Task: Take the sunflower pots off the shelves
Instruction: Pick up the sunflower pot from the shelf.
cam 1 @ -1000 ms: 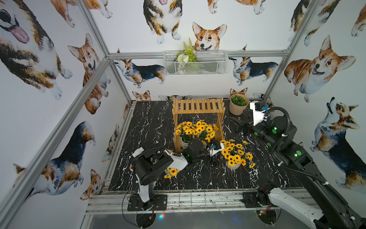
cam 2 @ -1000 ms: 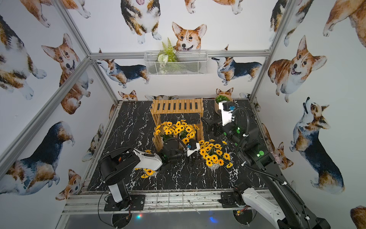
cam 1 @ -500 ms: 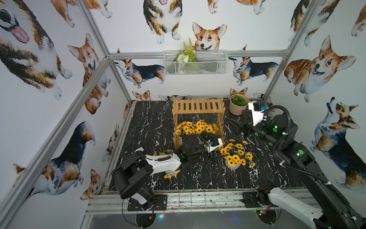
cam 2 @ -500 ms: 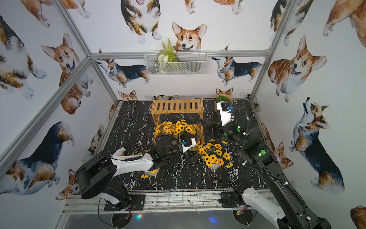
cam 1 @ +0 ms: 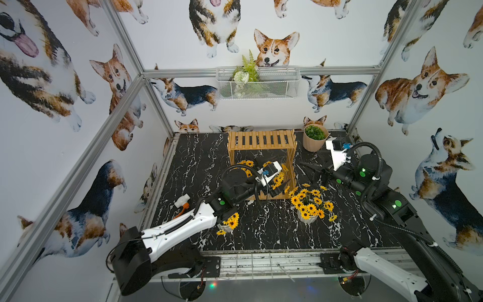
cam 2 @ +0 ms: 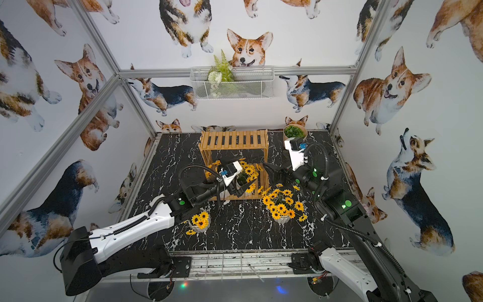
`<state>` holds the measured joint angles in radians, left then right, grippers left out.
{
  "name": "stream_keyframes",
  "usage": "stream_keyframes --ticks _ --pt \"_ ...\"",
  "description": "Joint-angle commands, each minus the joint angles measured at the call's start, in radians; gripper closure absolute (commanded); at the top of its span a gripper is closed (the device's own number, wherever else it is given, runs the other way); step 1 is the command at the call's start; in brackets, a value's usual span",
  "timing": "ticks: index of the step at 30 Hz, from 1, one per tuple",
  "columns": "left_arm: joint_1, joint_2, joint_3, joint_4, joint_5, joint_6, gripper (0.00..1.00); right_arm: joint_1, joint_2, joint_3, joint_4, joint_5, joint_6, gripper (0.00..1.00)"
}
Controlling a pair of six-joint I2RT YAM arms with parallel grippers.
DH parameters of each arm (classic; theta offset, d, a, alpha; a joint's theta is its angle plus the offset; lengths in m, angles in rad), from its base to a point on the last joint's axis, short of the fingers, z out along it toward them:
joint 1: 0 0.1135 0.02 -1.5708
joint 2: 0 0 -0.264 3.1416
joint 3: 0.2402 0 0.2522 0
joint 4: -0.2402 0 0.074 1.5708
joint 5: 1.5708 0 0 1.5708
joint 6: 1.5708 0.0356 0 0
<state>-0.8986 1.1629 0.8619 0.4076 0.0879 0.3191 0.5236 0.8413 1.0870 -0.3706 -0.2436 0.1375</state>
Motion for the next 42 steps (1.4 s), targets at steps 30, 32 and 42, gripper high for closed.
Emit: stream_keyframes --ticks 30,32,42 --pt "0.630 -0.226 0.193 -0.682 -0.145 -0.458 0.00 0.432 0.542 0.184 -0.161 0.045 0.089 0.03" --pt "0.653 -0.221 0.200 -0.696 -0.114 -0.466 0.00 0.469 0.559 0.171 -0.139 0.070 0.114 0.03" --pt "0.713 -0.220 0.221 -0.716 -0.035 -0.509 0.00 0.501 0.663 0.161 -0.152 0.079 0.166 0.03"
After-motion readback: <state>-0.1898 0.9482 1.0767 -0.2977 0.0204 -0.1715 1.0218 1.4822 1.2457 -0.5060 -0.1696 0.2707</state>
